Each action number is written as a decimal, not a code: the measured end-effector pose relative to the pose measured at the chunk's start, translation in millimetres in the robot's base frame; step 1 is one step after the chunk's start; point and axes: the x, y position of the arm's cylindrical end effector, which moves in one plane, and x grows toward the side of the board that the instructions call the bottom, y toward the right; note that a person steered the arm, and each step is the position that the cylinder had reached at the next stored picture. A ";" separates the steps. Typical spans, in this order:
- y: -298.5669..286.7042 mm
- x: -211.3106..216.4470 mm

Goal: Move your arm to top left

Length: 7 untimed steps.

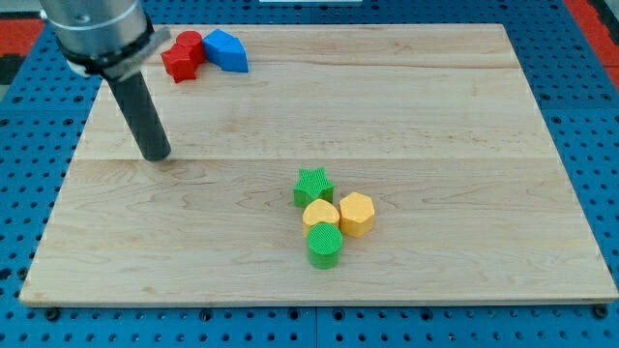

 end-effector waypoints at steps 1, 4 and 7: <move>-5.4 -7.2; -25.3 -16.1; -47.1 -130.4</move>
